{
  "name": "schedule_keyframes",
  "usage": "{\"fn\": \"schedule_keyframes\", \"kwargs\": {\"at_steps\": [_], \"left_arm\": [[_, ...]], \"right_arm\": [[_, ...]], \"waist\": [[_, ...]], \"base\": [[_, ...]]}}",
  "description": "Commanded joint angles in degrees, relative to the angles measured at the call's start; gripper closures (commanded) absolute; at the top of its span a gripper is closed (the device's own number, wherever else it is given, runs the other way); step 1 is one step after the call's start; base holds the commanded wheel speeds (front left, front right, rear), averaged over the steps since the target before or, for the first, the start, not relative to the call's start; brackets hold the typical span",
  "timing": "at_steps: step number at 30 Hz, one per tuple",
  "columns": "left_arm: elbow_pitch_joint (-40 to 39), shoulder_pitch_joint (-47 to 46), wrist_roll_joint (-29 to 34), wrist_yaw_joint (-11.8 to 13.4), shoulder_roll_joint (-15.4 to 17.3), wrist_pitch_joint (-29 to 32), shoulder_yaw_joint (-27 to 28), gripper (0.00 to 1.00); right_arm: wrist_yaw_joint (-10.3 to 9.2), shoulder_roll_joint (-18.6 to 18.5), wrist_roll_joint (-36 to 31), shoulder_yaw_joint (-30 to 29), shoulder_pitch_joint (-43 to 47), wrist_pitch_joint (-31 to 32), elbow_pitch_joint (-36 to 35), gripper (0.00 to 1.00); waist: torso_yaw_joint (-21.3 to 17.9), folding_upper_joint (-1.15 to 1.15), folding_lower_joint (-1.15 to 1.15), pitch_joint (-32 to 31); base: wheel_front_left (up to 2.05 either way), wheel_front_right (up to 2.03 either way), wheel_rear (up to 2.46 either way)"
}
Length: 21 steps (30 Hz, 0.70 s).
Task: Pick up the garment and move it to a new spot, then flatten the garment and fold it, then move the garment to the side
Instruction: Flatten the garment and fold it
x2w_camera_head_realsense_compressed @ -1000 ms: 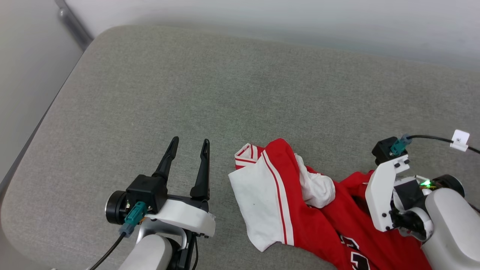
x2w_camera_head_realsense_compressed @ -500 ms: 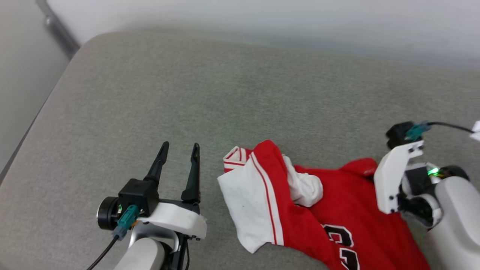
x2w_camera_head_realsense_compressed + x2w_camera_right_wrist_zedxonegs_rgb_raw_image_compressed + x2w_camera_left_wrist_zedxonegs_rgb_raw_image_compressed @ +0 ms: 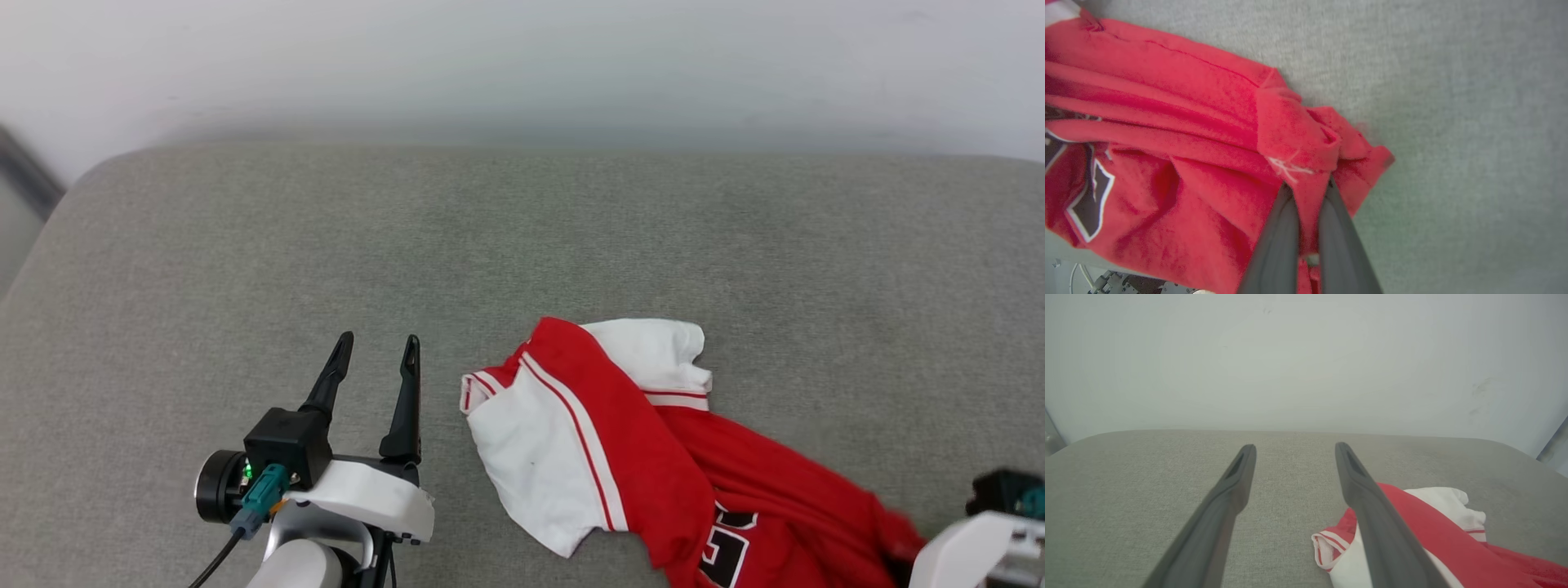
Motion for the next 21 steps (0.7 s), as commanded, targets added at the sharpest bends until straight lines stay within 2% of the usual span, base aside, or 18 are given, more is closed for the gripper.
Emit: {"fn": "schedule_keyframes", "kwargs": {"at_steps": [1, 3, 4, 5, 16, 19, 21], "left_arm": [[-0.22, 0.26, -0.07, 0.22, 0.09, 0.12, 0.01, 0.0], [-0.43, 0.35, -0.1, 0.34, 0.35, 0.36, 0.04, 0.0], [-0.51, 0.37, -0.13, 0.35, 0.44, 0.43, 0.06, 0.0], [-0.62, 0.38, -0.18, 0.44, 0.52, 0.53, 0.09, 0.0], [-0.97, 1.22, -0.5, 0.97, 0.95, 1.46, -0.43, 0.0], [-0.97, 1.15, -0.67, 0.92, 0.94, 1.45, -0.58, 0.0], [-1.05, 1.17, -0.75, 0.92, 0.91, 1.36, -0.61, 0.0]], "right_arm": [[-0.04, 0.98, -0.21, -0.35, 1.28, 0.14, -0.28, 1.0], [-0.04, 2.78, -0.44, -0.94, 4.31, 0.03, 0.18, 1.0], [-0.06, 3.42, -0.72, -1.1, 5.51, -0.36, 0.75, 0.88], [-0.07, 4.0, -0.44, -1.17, 6.22, -1.39, 1.19, 0.0], [-0.04, 4.86, 1.06, 0.31, 3.05, -24.31, -4.12, 0.0], [-0.04, 4.87, 0.66, 0.18, 1.03, -28.16, -5.63, 0.0], [-0.04, 4.57, 0.4, 0.53, -0.85, -28.45, -5.26, 0.0]], "waist": [[-0.61, 0.0, 0.0, -0.26], [-1.0, 0.0, 0.0, -0.29], [-1.15, 0.0, 0.0, -0.32], [-1.3, 0.0, 0.0, -0.37], [-1.06, 0.0, 0.0, -2.0], [-0.46, 0.0, 0.0, -2.33], [-0.02, 0.0, 0.0, -2.39]], "base": [[0.0, 0.0, 0.0], [0.0, 0.0, 0.0], [0.0, 0.0, 0.0], [0.0, 0.0, 0.0], [0.0, 0.0, 0.0], [0.0, 0.0, 0.0], [0.0, 0.0, 0.0]]}}
